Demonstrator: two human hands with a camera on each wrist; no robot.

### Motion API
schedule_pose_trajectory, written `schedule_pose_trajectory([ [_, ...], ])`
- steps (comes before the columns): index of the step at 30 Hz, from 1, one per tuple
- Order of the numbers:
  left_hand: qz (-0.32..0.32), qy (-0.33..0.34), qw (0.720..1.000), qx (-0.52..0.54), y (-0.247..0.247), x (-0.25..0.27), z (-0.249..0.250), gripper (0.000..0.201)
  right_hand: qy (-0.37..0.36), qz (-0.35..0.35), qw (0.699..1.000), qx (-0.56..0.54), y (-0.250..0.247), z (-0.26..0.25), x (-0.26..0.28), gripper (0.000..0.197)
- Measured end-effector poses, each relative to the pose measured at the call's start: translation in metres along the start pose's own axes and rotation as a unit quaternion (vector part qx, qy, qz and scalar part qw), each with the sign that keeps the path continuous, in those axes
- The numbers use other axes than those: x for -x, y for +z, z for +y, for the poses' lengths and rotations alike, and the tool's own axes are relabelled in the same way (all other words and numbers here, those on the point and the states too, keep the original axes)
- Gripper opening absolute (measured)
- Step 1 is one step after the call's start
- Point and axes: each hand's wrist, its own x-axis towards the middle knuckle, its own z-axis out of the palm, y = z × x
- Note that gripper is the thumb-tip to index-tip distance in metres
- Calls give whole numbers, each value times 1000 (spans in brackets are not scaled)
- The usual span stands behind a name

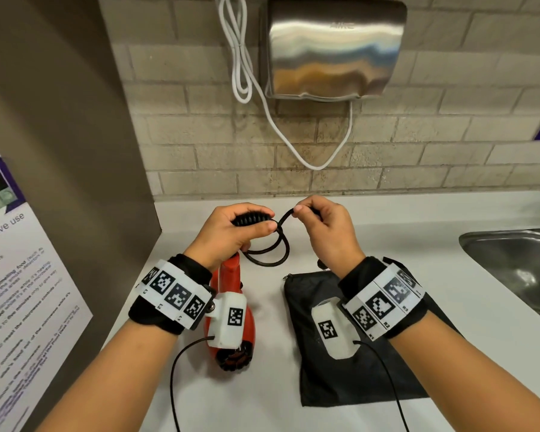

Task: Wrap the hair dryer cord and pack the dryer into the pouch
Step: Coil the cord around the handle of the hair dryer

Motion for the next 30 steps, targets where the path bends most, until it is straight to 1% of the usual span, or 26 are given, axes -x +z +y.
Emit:
schedule_pose_trajectory([
  [3, 13, 34, 999, -15, 0, -1, 0, 20, -22, 13, 1000, 2, 3, -6, 2, 23],
  [5, 12, 39, 999, -13, 0, 1, 0, 20, -36, 17, 999, -3, 5, -10, 6, 18],
  [11, -8, 21, 1000, -3, 1, 5, 4, 18, -74, 23, 997, 13, 16, -16, 13, 19],
  [16, -51, 7, 999, -3, 1, 6, 7, 31, -90, 18, 996, 10, 22, -20, 11, 13],
  [19, -68, 8, 998, -13, -1, 5, 7, 27, -104, 9, 994, 13, 22, -20, 10, 13],
  [22, -43, 10, 999, -5, -1, 5, 5, 21, -131, -11, 991, 28, 20, -18, 11, 15],
  [26, 30, 1, 999, 35, 1, 4, 6, 20, -154, -57, 984, 66, 13, -10, 12, 22],
  [28, 56, -11, 997, 45, -1, 2, 4, 13, -152, -80, 981, 88, 7, 0, 12, 26],
  [30, 71, -22, 996, 44, -3, 0, 2, 9, -138, -103, 977, 124, 1, 11, 13, 24],
])
